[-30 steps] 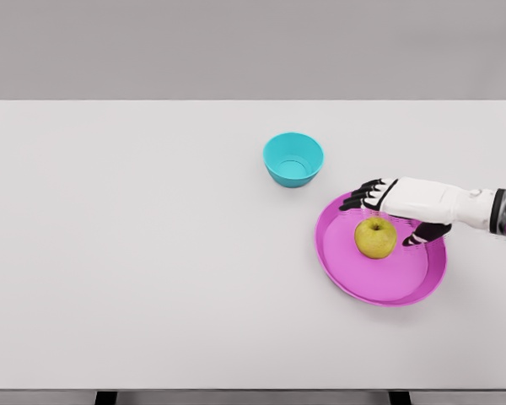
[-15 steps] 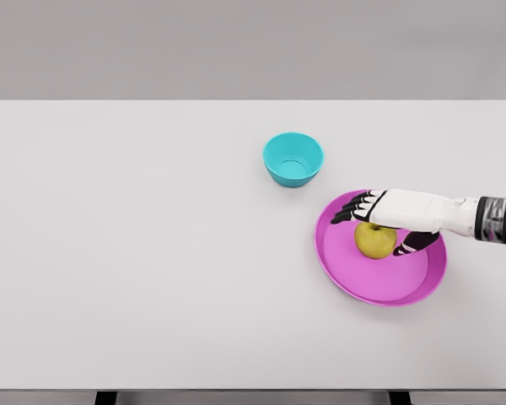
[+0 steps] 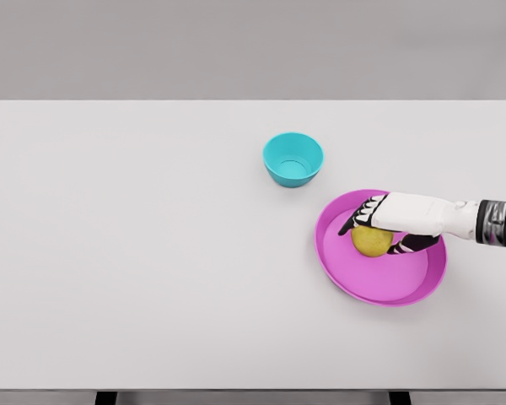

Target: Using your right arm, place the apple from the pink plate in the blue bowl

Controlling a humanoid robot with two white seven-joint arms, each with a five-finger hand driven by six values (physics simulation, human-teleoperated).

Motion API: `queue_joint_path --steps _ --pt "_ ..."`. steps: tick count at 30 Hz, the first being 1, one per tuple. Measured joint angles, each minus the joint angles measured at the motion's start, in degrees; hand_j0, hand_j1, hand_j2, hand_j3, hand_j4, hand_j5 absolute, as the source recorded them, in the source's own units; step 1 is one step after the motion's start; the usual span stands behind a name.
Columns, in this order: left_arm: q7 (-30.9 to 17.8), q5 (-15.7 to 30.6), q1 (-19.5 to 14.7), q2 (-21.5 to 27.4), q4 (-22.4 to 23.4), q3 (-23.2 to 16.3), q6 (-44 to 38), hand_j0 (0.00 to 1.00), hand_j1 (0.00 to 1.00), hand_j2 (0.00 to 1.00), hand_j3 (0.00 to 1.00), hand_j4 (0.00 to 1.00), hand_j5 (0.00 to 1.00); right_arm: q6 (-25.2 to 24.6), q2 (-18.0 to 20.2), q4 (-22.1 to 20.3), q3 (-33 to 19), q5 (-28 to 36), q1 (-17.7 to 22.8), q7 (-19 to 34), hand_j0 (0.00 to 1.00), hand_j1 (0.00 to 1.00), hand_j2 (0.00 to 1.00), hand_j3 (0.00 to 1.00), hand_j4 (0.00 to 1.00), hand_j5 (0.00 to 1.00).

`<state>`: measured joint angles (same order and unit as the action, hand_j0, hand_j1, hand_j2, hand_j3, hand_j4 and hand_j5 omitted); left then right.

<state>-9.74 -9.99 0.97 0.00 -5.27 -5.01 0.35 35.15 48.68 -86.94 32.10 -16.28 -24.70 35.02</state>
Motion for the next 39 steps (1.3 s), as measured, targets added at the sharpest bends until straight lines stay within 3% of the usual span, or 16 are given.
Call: queue_joint_path --steps 9,17,39 --pt "0.0 0.0 0.0 0.0 0.0 0.0 0.0 1.00 1.00 1.00 1.00 1.00 1.00 0.0 0.1 0.3 0.7 0.0 0.0 0.0 0.78 0.78 0.78 0.78 0.78 0.78" --pt "0.0 0.0 0.0 0.0 0.0 0.0 0.0 1.00 1.00 1.00 1.00 1.00 1.00 -0.1 0.1 0.2 0.7 0.3 0.4 -0.1 0.64 0.64 0.64 0.64 0.64 0.64" --pt "0.0 0.0 0.0 0.0 0.0 0.0 0.0 1.00 1.00 1.00 1.00 1.00 1.00 0.0 -0.3 -0.1 0.2 0.1 -1.8 0.0 0.56 0.56 0.56 0.56 0.56 0.56"
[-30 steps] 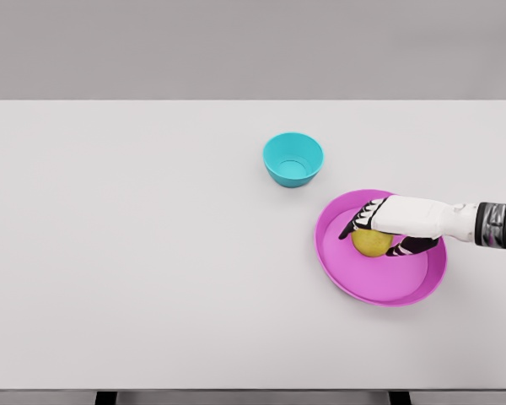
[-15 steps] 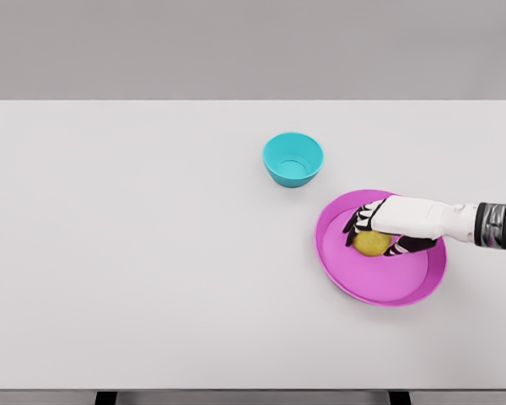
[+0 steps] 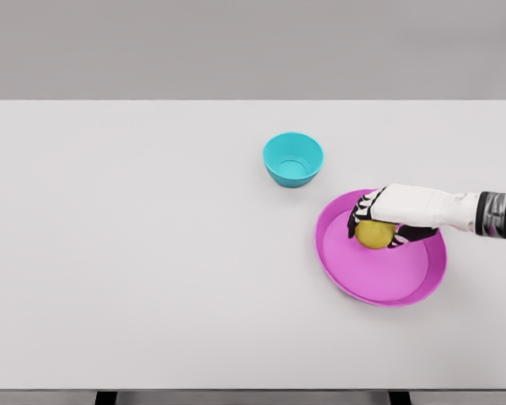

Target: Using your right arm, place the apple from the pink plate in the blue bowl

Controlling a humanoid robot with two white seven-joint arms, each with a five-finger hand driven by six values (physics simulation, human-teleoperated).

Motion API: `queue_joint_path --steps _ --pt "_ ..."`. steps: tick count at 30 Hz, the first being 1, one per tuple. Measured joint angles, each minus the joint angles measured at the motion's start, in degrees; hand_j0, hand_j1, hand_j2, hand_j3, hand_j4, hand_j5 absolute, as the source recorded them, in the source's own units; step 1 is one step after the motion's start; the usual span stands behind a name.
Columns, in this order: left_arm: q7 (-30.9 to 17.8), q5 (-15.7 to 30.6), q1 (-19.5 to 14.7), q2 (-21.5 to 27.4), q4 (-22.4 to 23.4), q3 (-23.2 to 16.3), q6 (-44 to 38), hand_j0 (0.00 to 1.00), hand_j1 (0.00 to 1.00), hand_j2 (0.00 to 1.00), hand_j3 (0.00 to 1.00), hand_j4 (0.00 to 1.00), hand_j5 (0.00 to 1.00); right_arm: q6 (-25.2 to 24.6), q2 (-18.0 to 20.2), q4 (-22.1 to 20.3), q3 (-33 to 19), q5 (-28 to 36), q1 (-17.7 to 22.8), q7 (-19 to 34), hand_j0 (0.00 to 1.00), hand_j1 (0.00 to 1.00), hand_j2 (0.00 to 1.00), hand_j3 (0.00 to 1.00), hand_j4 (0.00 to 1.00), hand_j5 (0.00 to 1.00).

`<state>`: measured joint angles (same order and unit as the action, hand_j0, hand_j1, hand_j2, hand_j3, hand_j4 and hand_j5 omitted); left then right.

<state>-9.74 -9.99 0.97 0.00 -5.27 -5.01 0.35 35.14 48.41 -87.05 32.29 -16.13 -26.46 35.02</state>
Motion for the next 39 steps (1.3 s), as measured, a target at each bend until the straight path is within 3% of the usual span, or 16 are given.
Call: queue_joint_path --steps 18,27,39 --pt "0.0 0.0 0.0 0.0 0.0 0.0 0.0 1.00 1.00 1.00 1.00 1.00 1.00 -1.0 -2.2 0.3 -2.5 -0.2 -4.0 0.0 0.55 0.55 0.55 0.55 0.55 0.55" --pt "0.0 0.0 0.0 0.0 0.0 0.0 0.0 1.00 1.00 1.00 1.00 1.00 1.00 -2.6 -5.0 0.6 -2.6 -1.2 -6.2 0.0 0.54 0.54 0.54 0.54 0.54 0.54" --pt "0.0 0.0 0.0 0.0 0.0 0.0 0.0 1.00 1.00 1.00 1.00 1.00 1.00 -3.9 -9.8 3.9 -3.1 -4.3 -8.7 0.0 0.54 0.54 0.54 0.54 0.54 0.54"
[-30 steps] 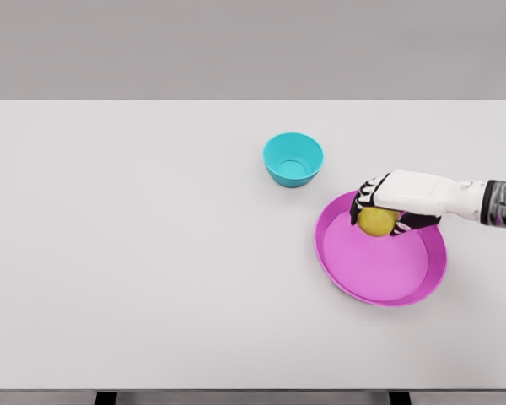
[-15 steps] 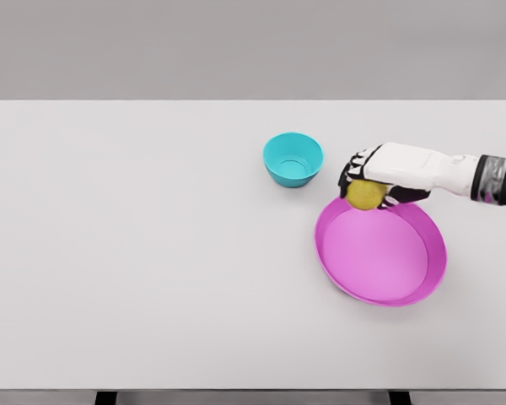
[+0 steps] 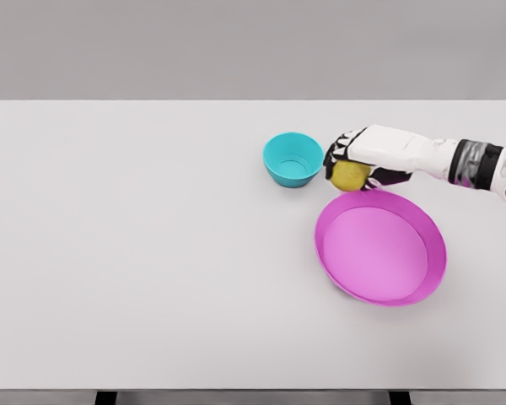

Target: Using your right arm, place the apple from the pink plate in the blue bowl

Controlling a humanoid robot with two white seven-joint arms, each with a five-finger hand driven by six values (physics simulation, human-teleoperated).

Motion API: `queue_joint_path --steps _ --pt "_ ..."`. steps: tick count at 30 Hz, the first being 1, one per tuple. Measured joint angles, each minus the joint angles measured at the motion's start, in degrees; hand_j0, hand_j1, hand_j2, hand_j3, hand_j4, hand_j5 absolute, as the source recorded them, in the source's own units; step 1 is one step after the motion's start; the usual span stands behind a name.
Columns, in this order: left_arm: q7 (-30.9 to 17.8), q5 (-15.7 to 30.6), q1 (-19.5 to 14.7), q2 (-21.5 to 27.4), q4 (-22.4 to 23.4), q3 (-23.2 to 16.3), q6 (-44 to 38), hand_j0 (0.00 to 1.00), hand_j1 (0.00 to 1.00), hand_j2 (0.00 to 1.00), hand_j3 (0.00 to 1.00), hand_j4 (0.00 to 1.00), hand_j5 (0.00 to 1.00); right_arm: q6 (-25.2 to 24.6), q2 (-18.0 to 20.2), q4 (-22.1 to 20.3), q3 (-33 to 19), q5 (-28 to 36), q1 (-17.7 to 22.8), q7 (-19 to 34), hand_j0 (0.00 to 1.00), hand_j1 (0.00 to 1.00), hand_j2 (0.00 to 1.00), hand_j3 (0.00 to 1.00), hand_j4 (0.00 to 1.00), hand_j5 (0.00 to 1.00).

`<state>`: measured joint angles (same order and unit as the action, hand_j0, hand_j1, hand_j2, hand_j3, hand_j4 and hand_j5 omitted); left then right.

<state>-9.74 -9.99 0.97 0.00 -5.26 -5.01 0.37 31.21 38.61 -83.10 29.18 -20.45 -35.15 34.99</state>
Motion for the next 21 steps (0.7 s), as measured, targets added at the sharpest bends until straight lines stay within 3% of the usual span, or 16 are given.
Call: queue_joint_path --steps 7,21 --pt "0.0 0.0 0.0 0.0 0.0 0.0 0.0 1.00 1.00 1.00 1.00 1.00 1.00 -1.8 -2.4 0.6 -0.3 -1.8 -0.8 0.0 0.54 0.54 0.54 0.54 0.54 0.54" --pt "0.0 0.0 0.0 0.0 0.0 0.0 0.0 1.00 1.00 1.00 1.00 1.00 1.00 -2.3 -7.2 5.9 -0.3 -3.6 -4.9 0.0 0.54 0.54 0.54 0.54 0.54 0.54"
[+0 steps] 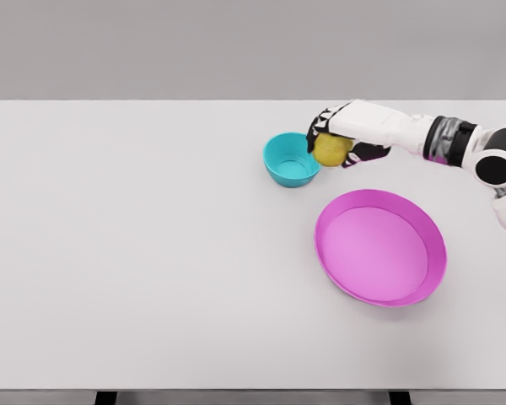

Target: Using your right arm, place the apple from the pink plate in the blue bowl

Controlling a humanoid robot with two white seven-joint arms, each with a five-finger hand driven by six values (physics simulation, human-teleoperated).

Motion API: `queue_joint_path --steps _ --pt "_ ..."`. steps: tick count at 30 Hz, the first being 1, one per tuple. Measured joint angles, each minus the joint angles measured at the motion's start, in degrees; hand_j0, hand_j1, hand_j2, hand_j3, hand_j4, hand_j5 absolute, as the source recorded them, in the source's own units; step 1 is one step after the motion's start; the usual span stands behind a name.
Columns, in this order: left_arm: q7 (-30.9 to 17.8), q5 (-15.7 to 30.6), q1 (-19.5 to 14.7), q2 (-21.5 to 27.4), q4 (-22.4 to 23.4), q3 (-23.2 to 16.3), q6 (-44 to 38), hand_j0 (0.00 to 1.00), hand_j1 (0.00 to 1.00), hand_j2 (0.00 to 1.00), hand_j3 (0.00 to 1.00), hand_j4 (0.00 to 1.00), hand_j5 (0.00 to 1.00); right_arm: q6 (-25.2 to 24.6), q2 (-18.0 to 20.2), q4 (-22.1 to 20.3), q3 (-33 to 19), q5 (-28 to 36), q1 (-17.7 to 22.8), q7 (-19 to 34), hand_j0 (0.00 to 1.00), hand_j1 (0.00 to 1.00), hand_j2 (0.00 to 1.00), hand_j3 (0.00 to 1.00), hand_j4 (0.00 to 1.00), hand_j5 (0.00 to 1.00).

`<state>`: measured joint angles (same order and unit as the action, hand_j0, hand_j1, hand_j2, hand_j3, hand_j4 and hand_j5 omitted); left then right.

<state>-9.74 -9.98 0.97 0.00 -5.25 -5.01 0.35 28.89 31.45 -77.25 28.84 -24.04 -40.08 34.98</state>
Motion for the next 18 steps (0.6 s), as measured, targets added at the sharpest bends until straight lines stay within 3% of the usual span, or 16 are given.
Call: queue_joint_path --steps 18 --pt "0.0 0.0 0.0 0.0 0.0 0.0 0.0 1.00 1.00 1.00 1.00 1.00 1.00 0.1 -6.5 8.1 0.8 -3.0 -4.4 0.0 0.54 0.54 0.54 0.54 0.54 0.54"
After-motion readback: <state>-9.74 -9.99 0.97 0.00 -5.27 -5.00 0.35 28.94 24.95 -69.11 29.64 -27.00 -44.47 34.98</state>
